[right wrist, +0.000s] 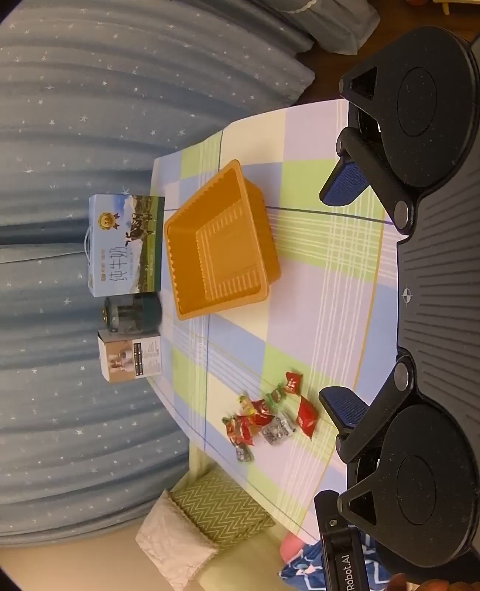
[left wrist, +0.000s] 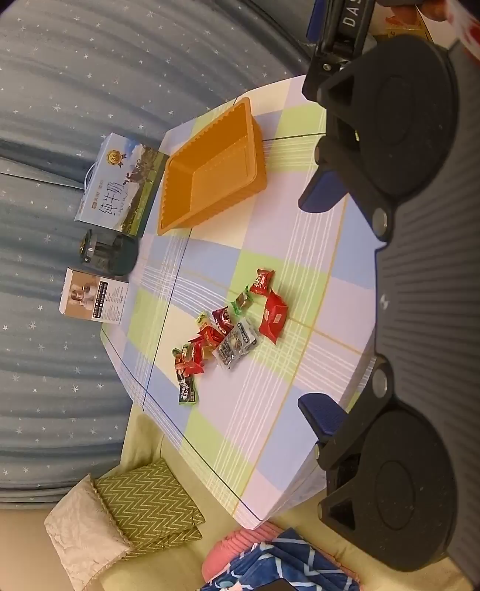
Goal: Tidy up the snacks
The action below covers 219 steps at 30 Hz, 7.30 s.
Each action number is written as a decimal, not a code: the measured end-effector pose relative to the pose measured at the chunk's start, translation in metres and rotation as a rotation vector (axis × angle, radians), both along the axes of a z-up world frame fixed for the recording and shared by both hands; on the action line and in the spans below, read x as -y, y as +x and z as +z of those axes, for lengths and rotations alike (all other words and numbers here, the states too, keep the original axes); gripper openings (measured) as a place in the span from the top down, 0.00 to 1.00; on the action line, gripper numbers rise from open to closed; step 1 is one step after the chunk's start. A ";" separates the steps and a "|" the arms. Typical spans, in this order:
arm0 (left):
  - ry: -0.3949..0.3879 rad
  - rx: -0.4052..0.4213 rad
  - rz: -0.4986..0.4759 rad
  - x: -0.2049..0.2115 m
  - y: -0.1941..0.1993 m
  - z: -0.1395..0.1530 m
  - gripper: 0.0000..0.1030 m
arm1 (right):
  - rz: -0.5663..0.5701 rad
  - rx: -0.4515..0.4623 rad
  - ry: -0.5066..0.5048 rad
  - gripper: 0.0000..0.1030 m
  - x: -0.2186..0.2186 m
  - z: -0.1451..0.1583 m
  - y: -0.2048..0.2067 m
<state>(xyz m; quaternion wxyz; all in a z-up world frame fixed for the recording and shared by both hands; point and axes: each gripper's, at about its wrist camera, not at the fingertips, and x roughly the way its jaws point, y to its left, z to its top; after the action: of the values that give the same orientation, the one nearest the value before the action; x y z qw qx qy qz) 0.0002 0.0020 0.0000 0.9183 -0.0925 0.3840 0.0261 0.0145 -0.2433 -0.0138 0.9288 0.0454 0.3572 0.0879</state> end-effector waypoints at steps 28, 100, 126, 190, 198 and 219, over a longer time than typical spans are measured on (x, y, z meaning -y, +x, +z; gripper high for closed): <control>0.019 0.017 -0.014 0.003 -0.001 0.003 0.00 | -0.006 0.003 0.003 0.00 0.000 0.001 -0.001; 0.012 0.017 -0.017 0.009 0.001 0.004 0.00 | -0.012 0.001 0.015 0.00 -0.001 -0.001 0.000; 0.083 0.019 -0.040 -0.054 0.059 -0.020 0.00 | 0.105 0.028 0.019 0.00 -0.032 -0.034 0.052; 0.217 -0.059 -0.581 -0.049 0.150 -0.144 0.68 | 0.712 -0.010 -0.115 0.53 -0.132 -0.160 0.205; 0.194 -0.049 -0.592 -0.047 0.155 -0.145 0.66 | 0.704 0.012 -0.137 0.78 -0.129 -0.160 0.199; 0.153 0.003 -0.529 -0.016 0.157 -0.083 0.77 | 0.452 0.079 0.045 0.78 -0.055 -0.086 0.167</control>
<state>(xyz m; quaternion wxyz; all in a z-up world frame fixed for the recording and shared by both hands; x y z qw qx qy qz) 0.1568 0.0179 -0.0826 0.8981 0.0805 0.3906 -0.1857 0.1814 -0.1884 -0.0997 0.8974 -0.0183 0.3197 0.3034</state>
